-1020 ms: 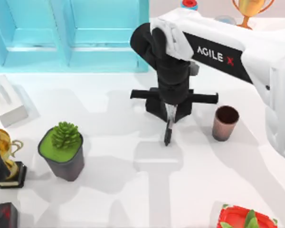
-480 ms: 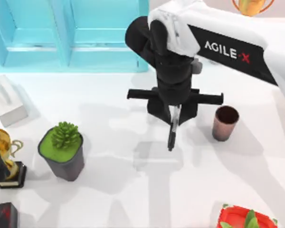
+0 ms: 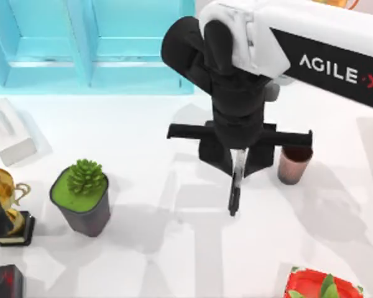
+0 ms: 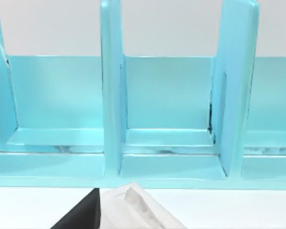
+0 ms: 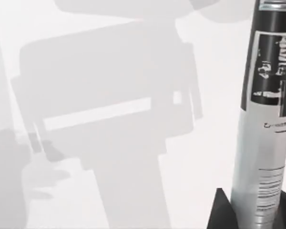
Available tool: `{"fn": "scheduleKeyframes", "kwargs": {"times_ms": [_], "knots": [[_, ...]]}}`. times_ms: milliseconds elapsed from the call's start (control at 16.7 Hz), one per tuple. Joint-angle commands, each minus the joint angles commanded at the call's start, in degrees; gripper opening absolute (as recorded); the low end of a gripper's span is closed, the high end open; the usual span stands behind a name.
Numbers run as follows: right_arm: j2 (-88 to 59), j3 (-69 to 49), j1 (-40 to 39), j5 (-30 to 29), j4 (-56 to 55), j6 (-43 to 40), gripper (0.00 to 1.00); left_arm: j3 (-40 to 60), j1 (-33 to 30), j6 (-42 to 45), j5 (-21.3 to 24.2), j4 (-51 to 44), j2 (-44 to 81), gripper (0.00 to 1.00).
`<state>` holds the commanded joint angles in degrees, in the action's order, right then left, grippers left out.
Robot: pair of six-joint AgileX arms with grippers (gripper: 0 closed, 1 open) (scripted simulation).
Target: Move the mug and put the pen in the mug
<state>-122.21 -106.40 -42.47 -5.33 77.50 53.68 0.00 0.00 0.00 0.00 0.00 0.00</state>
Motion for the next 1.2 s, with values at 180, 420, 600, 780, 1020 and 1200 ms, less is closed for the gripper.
{"fn": "scheduleKeyframes", "kwargs": {"times_ms": [180, 420, 600, 780, 1020, 1200], "knots": [[-0.22, -0.2, 0.31, 0.02, -0.14, 0.0, 0.0, 0.0, 0.0, 0.0, 0.0, 0.0, 0.0, 1.0], [0.65, 2.4, -0.69, -3.08, -3.43, -2.53, 0.0, 0.0, 0.0, 0.0, 0.0, 0.0, 0.0, 1.0], [2.65, 8.39, -3.2, -9.98, -11.93, -8.11, 0.0, 0.0, 0.0, 0.0, 0.0, 0.0, 0.0, 1.0], [5.16, 16.64, -6.26, -18.37, -24.06, -15.44, 0.0, 0.0, 0.0, 0.0, 0.0, 0.0, 0.0, 1.0], [8.89, 28.85, -8.77, -29.52, -44.35, -25.45, 0.0, 0.0, 0.0, 0.0, 0.0, 0.0, 0.0, 1.0], [11.61, 37.2, -9.3, -37.29, -61.45, -32.66, 0.0, 0.0, 0.0, 0.0, 0.0, 0.0, 0.0, 1.0]]}}
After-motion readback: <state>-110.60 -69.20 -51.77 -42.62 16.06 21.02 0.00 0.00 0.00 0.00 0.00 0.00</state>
